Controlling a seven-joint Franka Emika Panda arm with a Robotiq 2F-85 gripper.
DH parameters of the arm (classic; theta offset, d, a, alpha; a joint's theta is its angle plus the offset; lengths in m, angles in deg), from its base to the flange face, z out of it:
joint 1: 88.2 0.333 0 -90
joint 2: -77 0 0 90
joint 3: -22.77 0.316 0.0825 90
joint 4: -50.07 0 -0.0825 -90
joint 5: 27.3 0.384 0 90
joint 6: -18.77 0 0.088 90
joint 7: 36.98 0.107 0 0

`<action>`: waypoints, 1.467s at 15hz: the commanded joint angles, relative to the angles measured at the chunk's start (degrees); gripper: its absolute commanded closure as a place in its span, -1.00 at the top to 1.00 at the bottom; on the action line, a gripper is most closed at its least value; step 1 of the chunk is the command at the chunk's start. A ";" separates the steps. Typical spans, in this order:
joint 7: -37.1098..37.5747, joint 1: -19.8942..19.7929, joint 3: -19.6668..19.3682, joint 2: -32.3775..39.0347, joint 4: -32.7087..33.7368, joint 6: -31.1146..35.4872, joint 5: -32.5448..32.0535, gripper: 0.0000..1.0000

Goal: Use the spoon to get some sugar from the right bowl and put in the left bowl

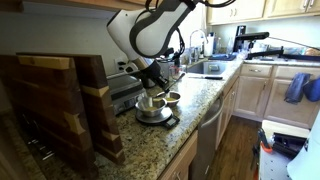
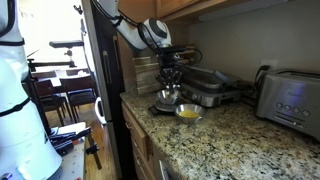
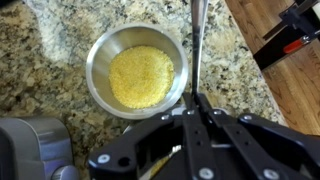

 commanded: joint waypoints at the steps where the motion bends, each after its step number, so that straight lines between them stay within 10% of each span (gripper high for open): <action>1: 5.03 1.52 0.65 -2.24 -3.67 5.20 -3.25 -0.93; 22: 54.11 3.48 1.58 -13.19 -23.12 16.70 -45.29 -0.93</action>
